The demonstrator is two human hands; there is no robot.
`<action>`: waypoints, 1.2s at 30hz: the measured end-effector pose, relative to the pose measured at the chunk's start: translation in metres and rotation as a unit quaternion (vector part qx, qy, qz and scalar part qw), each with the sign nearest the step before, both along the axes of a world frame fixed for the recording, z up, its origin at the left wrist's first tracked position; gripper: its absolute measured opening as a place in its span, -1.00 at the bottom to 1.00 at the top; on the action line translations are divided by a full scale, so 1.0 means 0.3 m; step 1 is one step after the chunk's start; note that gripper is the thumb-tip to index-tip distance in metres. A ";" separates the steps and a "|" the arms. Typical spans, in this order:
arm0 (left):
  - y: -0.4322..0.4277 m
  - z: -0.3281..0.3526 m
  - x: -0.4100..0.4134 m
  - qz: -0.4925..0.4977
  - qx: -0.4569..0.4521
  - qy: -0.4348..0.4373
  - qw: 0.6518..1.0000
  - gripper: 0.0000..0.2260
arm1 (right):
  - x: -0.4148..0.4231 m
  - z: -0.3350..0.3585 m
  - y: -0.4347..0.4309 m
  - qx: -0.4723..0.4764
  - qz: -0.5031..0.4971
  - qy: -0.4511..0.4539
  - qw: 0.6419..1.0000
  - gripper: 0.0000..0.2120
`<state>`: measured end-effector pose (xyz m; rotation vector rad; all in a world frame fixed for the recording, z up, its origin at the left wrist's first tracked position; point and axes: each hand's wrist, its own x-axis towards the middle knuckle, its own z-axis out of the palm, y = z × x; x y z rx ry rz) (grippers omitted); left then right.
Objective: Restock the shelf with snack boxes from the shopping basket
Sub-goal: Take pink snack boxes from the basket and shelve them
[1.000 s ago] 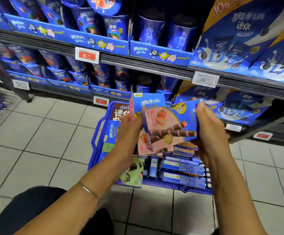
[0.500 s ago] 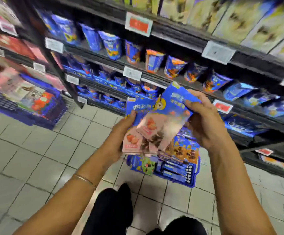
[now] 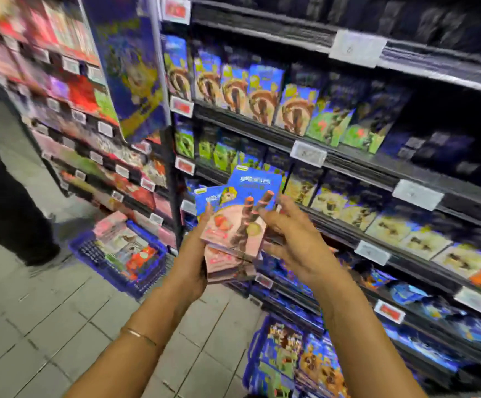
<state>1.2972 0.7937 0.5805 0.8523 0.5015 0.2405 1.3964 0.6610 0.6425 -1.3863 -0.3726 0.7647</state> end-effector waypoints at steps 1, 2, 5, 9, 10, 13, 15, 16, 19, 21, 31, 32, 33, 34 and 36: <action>0.028 0.032 0.008 0.010 0.005 -0.010 1.000 -0.52 | 0.004 0.031 0.023 0.000 0.012 -0.011 1.000 -0.67; 0.059 0.061 0.015 0.016 0.014 -0.023 1.000 -0.51 | 0.011 0.062 0.047 0.002 0.019 -0.021 1.000 -0.67; 0.158 0.157 0.034 0.025 0.065 -0.035 0.997 -0.62 | 0.047 0.145 0.130 0.029 0.034 -0.043 0.998 -0.76; 0.325 0.253 0.069 0.026 0.111 -0.050 0.992 -0.55 | 0.106 0.235 0.280 0.036 0.039 -0.101 0.993 -0.74; 0.372 0.274 0.086 0.027 0.119 -0.057 0.991 -0.55 | 0.118 0.255 0.323 0.038 0.033 -0.119 0.992 -0.74; 0.519 0.338 0.155 0.018 0.147 -0.092 0.985 -0.57 | 0.165 0.296 0.462 0.068 0.010 -0.173 0.982 -0.75; 0.624 0.378 0.221 0.020 0.152 -0.111 0.982 -0.63 | 0.212 0.326 0.555 0.086 -0.012 -0.205 0.975 -0.70; 0.672 0.404 0.255 0.025 0.147 -0.125 0.981 -0.67 | 0.238 0.341 0.596 0.100 -0.022 -0.211 0.972 -0.72; 0.805 0.463 0.342 0.025 0.146 -0.145 0.978 -0.70 | 0.310 0.394 0.708 0.138 -0.052 -0.199 0.969 -0.80; 0.886 0.515 0.378 0.027 0.147 -0.144 0.978 -0.62 | 0.355 0.462 0.783 0.168 -0.082 -0.191 0.964 -0.82; 1.158 0.660 0.542 0.031 0.140 -0.212 0.967 -0.75 | 0.677 0.817 1.056 0.155 -0.223 -0.292 0.917 -0.81; 1.168 0.659 0.553 0.034 0.139 -0.214 0.966 -0.69 | 0.725 0.835 1.087 0.134 -0.246 -0.303 0.911 -0.85; 1.176 0.658 0.564 0.033 0.136 -0.215 0.967 -0.60 | 0.777 0.845 1.122 0.107 -0.269 -0.318 0.903 -0.90; 1.184 0.656 0.573 0.027 0.134 -0.216 0.967 -0.52 | 0.828 0.849 1.159 0.071 -0.290 -0.333 0.894 -0.91; 1.196 0.647 0.589 0.008 0.143 -0.223 0.964 -0.46 | 0.909 0.843 1.230 -0.012 -0.321 -0.351 0.880 -0.84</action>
